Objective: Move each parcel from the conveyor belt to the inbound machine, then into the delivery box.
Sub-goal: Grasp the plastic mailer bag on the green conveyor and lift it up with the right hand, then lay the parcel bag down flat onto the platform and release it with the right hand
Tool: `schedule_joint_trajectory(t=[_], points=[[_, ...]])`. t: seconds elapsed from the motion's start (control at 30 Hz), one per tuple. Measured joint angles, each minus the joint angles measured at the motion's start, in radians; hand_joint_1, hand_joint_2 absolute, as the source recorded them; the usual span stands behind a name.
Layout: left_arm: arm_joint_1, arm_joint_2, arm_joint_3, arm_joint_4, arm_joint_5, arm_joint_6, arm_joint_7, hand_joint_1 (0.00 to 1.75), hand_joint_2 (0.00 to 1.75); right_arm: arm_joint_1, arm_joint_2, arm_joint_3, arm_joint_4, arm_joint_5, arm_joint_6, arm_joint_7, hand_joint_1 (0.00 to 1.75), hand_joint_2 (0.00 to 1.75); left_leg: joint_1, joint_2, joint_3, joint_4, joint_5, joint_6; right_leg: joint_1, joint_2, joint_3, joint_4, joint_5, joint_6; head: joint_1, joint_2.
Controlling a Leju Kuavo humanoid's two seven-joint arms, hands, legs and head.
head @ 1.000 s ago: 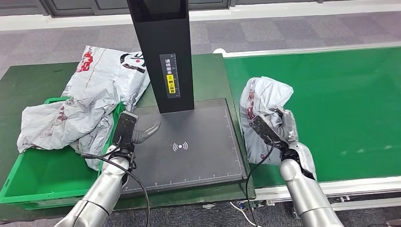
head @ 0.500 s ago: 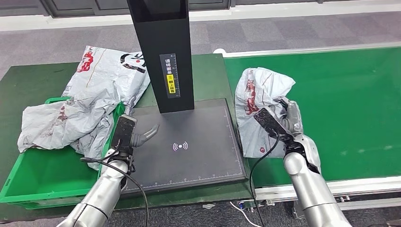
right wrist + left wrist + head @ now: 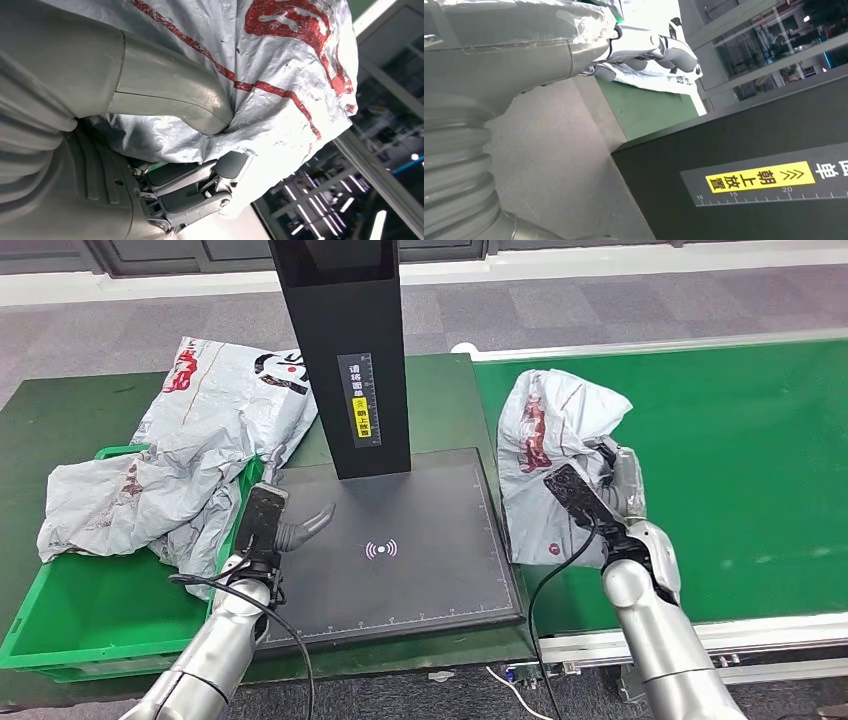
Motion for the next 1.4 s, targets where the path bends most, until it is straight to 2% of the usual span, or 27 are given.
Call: schedule_joint_trajectory(t=[0.27,0.43,0.7,1.1,1.4], points=[[-0.012,-0.018,0.000,0.012,-0.008,0.005,-0.005,0.00,1.75,-0.027,0.029,0.074,-0.032,-0.047,0.045,-0.034,1.75,1.75,0.000,0.000,0.000,0.000,0.000,0.000,0.000,0.000,0.000,0.000,0.000,0.000,0.000,0.000],[-0.025,-0.030,0.000,0.026,-0.009,0.010,-0.006,0.00,1.75,-0.063,0.062,0.143,-0.032,-0.051,0.054,-0.030,1.75,1.75,0.000,0.000,0.000,0.000,0.001,0.000,0.000,0.000,0.000,0.000,0.000,0.000,0.000,0.000],[-0.040,-0.037,0.000,0.045,-0.009,0.011,-0.009,0.00,1.75,-0.093,0.089,0.195,-0.032,-0.087,0.073,-0.033,1.75,1.75,0.000,0.000,-0.001,0.000,0.001,0.000,0.000,0.000,-0.001,0.000,0.000,0.000,0.000,0.000],[-0.072,-0.062,0.000,0.069,-0.009,0.011,-0.010,0.00,1.75,-0.197,0.137,0.287,-0.014,-0.141,0.113,-0.002,1.75,1.75,0.000,0.000,-0.001,0.000,0.002,-0.001,0.000,0.000,-0.001,0.000,0.001,0.000,0.000,0.000],[-0.089,-0.063,0.000,0.070,0.006,0.005,-0.009,0.00,1.75,-0.242,0.175,0.391,0.112,-0.277,0.257,-0.001,1.75,1.75,0.000,0.000,-0.001,0.000,0.002,-0.001,0.000,0.000,-0.002,0.000,0.001,0.000,0.000,0.000]])
